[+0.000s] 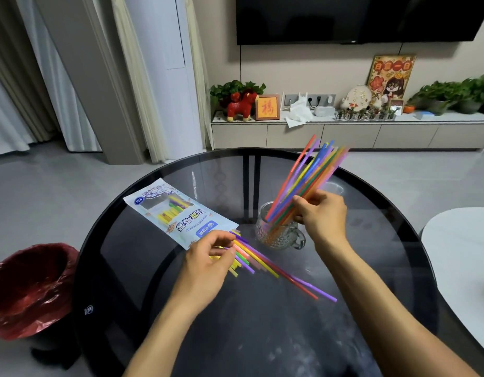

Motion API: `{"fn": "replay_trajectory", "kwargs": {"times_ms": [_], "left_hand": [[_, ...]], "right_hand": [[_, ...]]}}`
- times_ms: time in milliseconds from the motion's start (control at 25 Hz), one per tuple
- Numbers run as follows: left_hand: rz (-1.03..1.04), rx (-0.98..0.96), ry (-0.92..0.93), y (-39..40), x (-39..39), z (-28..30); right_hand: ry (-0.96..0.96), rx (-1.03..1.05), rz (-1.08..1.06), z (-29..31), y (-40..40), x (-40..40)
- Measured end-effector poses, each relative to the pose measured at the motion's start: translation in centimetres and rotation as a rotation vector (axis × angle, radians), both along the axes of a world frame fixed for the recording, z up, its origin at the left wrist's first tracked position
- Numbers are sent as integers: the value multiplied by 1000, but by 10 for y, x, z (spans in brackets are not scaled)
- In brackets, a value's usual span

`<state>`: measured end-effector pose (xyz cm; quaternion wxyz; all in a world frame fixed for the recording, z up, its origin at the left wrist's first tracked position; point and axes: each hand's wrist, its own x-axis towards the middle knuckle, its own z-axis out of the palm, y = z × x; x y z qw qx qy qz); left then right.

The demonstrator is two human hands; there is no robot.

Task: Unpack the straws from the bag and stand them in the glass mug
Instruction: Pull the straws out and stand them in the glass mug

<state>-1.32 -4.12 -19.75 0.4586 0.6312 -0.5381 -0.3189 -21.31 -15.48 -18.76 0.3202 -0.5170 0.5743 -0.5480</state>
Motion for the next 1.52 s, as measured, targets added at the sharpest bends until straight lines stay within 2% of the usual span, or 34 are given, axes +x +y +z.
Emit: {"fn": "replay_trajectory", "kwargs": {"times_ms": [80, 200, 280, 360, 440, 520, 600, 680, 760, 880, 960, 1040, 1200, 1320, 1400, 1520], "left_hand": [[-16, -38, -125, -1, -1, -4], [-26, -22, -616, -8, 4, -26], [-51, 129, -785, -13, 7, -38], [-106, 224, -795, -14, 8, -42], [-130, 221, -794, -10, 10, -40], [-152, 213, -813, -4, 8, -36], [-184, 207, -844, 5, 4, -34], [-194, 201, -869, 10, 2, -36], [-188, 188, -891, 10, 5, -40], [-193, 188, -905, 9, 7, -43], [-188, 183, -917, 7, 6, -45], [-176, 183, -932, 5, 5, -47], [-130, 210, -951, 1, 2, -52], [-85, 224, -969, -7, -1, -55], [-91, 224, -958, -12, -1, -55], [-126, 203, -899, -16, 2, -57]], "right_hand": [[147, 4, -35, 1, -1, -4], [488, 42, -155, 7, 17, -22], [699, 179, -4, 7, 32, -34], [919, 399, 300, 5, 45, -36], [999, 530, 507, -6, 59, -20], [979, 459, 484, -25, 71, 6], [1046, 290, 370, -41, 80, 32], [1098, 229, 357, -46, 83, 47], [1185, 220, 367, -43, 83, 52], [1360, 32, 285, -37, 82, 47], [1334, 91, 388, -32, 78, 39], [1310, 243, 522, -27, 70, 24], [1296, 447, 626, 6, 53, -23], [1064, 564, 657, 38, 53, -65], [931, 538, 679, 51, 61, -82], [698, 382, 663, 45, 61, -85]]}}
